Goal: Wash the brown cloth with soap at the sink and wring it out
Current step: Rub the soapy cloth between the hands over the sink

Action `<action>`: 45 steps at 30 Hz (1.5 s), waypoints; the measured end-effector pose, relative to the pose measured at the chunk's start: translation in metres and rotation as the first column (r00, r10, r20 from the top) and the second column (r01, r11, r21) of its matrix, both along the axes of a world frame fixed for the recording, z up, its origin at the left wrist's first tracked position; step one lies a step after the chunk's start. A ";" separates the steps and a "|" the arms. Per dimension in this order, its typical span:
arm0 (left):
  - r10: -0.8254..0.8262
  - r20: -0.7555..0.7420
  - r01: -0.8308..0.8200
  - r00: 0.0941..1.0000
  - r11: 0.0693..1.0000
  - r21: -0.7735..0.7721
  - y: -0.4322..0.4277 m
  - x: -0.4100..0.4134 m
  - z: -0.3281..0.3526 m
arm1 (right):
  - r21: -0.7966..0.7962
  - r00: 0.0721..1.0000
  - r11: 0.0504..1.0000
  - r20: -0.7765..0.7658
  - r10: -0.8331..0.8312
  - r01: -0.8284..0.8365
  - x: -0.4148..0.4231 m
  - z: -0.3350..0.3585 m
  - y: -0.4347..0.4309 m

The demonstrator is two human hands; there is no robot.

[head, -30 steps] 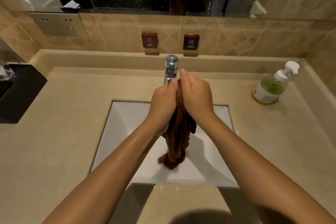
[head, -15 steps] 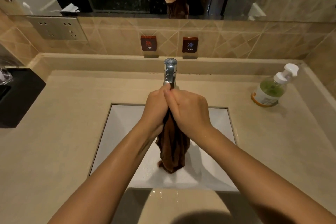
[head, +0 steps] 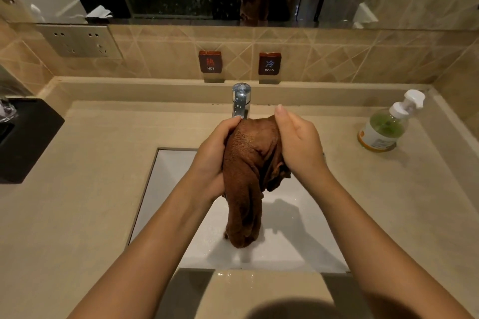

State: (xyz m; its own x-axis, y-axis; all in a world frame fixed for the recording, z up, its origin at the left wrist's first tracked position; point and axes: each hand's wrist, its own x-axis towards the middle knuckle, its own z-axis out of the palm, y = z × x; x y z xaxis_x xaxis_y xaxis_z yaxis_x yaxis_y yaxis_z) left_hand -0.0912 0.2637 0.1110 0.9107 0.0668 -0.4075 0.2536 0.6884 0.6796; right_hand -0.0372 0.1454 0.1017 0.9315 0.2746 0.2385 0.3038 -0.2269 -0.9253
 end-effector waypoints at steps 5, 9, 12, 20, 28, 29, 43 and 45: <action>-0.061 0.103 0.063 0.993 0.998 -0.013 0.001 -0.003 -0.001 | -0.033 0.998 0.997 0.007 0.070 -0.069 0.000 0.010 -0.016; 0.033 0.053 -0.039 0.998 0.993 0.109 0.002 0.001 -0.004 | -0.183 0.971 0.963 0.095 0.218 -0.199 -0.014 0.014 -0.017; 0.089 0.013 -0.089 0.996 0.959 0.268 -0.011 0.002 0.000 | -0.317 0.945 0.944 0.271 0.182 -0.091 -0.024 0.008 0.000; 0.111 0.026 -0.112 0.993 0.903 0.416 -0.015 -0.001 0.007 | -0.254 0.925 0.967 0.368 0.093 0.003 -0.026 0.003 0.004; -0.018 0.060 -0.005 0.998 0.937 0.351 -0.010 -0.005 0.010 | -0.180 0.963 0.982 0.270 -0.008 0.059 -0.018 0.006 0.005; -0.012 0.052 -0.005 0.999 0.943 0.332 -0.010 -0.006 0.009 | -0.191 0.961 0.980 0.278 -0.001 0.057 -0.023 0.005 0.004; 0.059 0.118 -0.104 0.991 0.899 0.426 -0.025 -0.008 0.009 | -0.096 0.959 0.987 0.265 -0.099 0.128 -0.027 0.013 0.008; 0.032 0.137 -0.090 0.990 0.893 0.441 -0.026 -0.009 0.009 | -0.070 0.966 0.985 0.220 -0.136 0.155 -0.021 0.014 0.006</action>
State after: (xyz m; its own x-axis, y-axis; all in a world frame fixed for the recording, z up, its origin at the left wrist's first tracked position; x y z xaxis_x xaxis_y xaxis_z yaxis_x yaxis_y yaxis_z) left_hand -0.0997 0.2374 0.1199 0.9397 0.2721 -0.2073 0.1157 0.3175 0.9412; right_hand -0.0581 0.1512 0.1153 0.8931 0.1678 0.4175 0.4498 -0.3594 -0.8176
